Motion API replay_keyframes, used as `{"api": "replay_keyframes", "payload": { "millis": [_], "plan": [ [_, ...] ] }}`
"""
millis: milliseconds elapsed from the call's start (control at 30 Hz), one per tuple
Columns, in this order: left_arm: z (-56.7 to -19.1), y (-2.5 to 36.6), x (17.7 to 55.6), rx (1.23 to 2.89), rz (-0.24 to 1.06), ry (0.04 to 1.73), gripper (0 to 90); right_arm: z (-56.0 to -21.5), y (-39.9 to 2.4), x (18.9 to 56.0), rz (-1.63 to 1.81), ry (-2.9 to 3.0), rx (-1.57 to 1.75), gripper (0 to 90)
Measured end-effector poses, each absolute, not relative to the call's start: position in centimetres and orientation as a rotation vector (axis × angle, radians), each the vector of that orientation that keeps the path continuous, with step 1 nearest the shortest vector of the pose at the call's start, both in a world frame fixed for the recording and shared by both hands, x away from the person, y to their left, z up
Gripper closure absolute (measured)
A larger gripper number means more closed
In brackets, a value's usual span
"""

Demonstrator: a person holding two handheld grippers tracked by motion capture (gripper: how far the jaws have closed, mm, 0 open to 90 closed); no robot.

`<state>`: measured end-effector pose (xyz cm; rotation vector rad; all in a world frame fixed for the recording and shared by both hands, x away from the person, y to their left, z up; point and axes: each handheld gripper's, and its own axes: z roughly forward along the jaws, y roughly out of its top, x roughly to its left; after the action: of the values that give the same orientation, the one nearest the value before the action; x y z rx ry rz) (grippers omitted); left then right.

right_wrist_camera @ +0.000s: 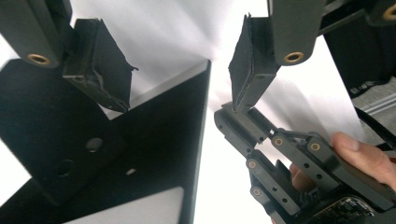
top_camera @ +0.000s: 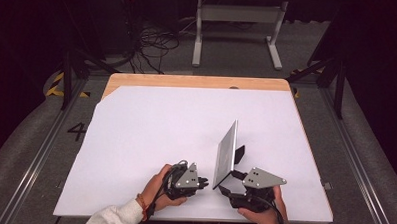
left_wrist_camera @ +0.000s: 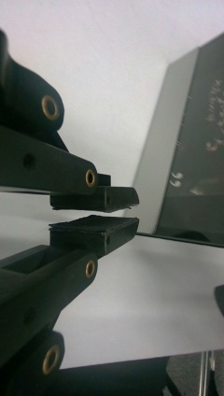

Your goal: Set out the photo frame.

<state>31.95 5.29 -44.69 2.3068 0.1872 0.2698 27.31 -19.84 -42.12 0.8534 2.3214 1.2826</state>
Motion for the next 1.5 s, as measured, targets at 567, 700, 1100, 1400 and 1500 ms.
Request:
{"api": "replay_keyframes", "payload": {
  "millis": [567, 700, 1100, 1400, 1500],
  "plan": [
    [-45.2, 10.5, 32.2, 2.343, 0.292, 0.293, 79.2, -42.6, -18.6, 28.1, 1.269, 2.243, 0.948, 44.9],
    [-45.2, 10.6, 32.2, 2.341, 0.292, 0.304, 78.3, -42.6, -19.0, 28.3, 1.288, 2.251, 0.961, 47.7],
    [-45.0, 10.9, 32.3, 2.332, 0.307, 0.312, 75.1, -42.5, -19.6, 27.9, 1.265, 2.262, 0.918, 61.5],
    [-44.9, 12.0, 32.4, 2.307, 0.304, 0.348, 74.8, -42.6, -20.8, 27.9, 1.278, 2.226, 0.954, 69.0],
    [-44.8, 12.0, 32.5, 2.304, 0.309, 0.349, 73.9, -42.6, -21.2, 28.1, 1.283, 2.218, 0.977, 70.9]
  ]
}}
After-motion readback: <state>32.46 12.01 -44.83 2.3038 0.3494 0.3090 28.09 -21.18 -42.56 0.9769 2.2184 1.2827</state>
